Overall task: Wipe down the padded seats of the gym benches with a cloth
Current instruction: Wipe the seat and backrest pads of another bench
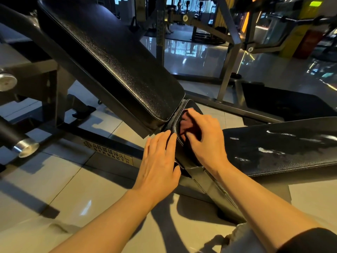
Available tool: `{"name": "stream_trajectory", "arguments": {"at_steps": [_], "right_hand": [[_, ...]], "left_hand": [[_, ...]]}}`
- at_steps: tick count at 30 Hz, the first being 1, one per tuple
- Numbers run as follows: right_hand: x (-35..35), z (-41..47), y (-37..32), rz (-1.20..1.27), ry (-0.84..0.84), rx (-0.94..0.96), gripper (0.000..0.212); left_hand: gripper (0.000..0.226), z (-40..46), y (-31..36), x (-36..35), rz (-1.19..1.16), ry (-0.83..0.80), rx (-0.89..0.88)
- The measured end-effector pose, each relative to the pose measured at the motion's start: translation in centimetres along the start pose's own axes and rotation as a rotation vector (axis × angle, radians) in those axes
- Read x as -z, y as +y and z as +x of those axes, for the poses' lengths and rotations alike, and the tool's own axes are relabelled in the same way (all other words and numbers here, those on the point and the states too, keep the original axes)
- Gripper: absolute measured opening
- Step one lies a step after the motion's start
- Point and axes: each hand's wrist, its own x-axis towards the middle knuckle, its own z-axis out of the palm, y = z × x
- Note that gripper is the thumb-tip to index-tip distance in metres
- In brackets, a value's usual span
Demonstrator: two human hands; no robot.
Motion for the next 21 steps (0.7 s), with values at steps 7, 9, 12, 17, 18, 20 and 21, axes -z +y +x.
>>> {"name": "stream_trajectory", "arguments": {"at_steps": [7, 9, 12, 17, 18, 20, 21], "right_hand": [[-0.6, -0.7, 0.9, 0.017, -0.156, 0.024, 0.051], [0.2, -1.2, 1.5, -0.004, -0.201, 0.002, 0.054], [1.3, -1.8, 2.2, -0.108, -0.254, -0.029, 0.054], [2.5, -0.9, 2.3, -0.288, -0.327, -0.139, 0.043], [2.5, -0.6, 2.1, -0.288, -0.291, -0.153, 0.041], [2.1, -0.3, 1.7, -0.203, -0.167, -0.170, 0.042], [1.8, -0.2, 1.3, -0.123, -0.099, -0.165, 0.044]], "left_hand": [[0.083, 0.2, 0.3, -0.3, -0.014, -0.011, -0.002], [0.083, 0.3, 0.4, -0.5, 0.000, -0.011, 0.000], [0.084, 0.3, 0.6, -0.5, 0.031, -0.022, 0.009], [0.083, 0.1, 0.9, -0.4, 0.037, -0.041, 0.017], [0.082, 0.0, 0.9, -0.4, 0.033, -0.041, 0.017], [0.081, -0.2, 0.7, -0.2, 0.031, -0.033, 0.015], [0.080, -0.2, 0.6, -0.1, 0.033, -0.026, 0.016]]}}
